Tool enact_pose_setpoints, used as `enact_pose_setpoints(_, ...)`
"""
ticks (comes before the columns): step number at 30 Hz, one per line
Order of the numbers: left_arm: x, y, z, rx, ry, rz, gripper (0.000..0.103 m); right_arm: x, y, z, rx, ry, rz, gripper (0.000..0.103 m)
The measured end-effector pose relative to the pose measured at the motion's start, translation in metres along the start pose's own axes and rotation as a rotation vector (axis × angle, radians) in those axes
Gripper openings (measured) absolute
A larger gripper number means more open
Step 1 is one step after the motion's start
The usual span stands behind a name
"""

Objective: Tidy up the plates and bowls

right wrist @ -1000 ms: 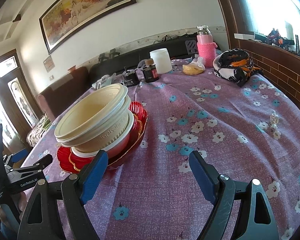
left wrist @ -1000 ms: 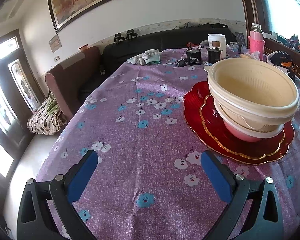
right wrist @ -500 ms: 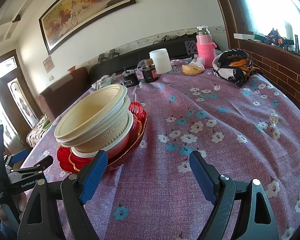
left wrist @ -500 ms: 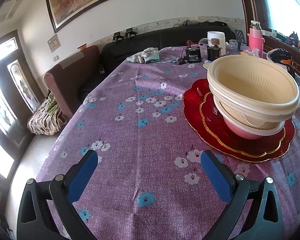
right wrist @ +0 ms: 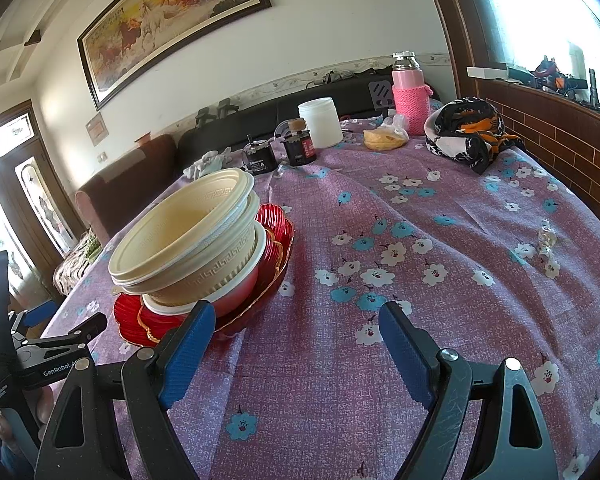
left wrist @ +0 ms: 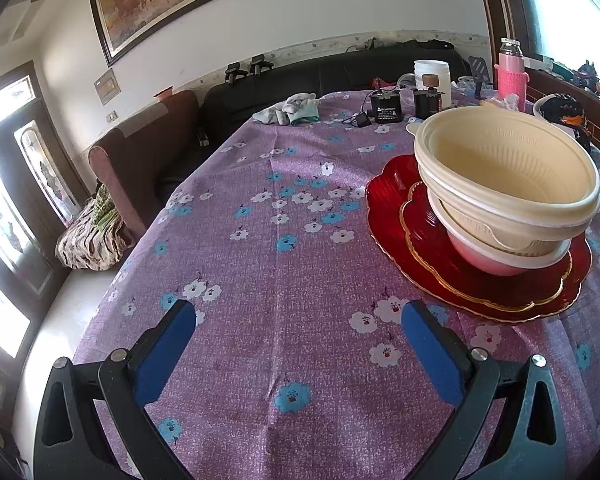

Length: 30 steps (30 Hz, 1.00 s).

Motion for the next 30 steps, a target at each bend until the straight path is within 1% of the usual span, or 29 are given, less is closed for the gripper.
enact_pose_setpoints(26,0.0019,0.0021,0.0014,0.006,0.003,-0.01,0.103,-0.0015,0.0007,0.0019,-0.005,0.002,-0.002,0.087)
enact_pose_setpoints(30,0.0011,0.0012,0.0019,0.006,0.012,-0.019,0.103,-0.0015,0.0005,0.0018,-0.005,0.003,-0.002,0.087)
Point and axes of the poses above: each gripper's, at about its wrist camera, not at the fingertips, and z roughly against the way its jaws point, x to its left, y to its underside, the point moved 1 cm from there along -z, roughly the way its jaws point, and after that the axes turned 7 degrees about -z, right-handed, at the moved point
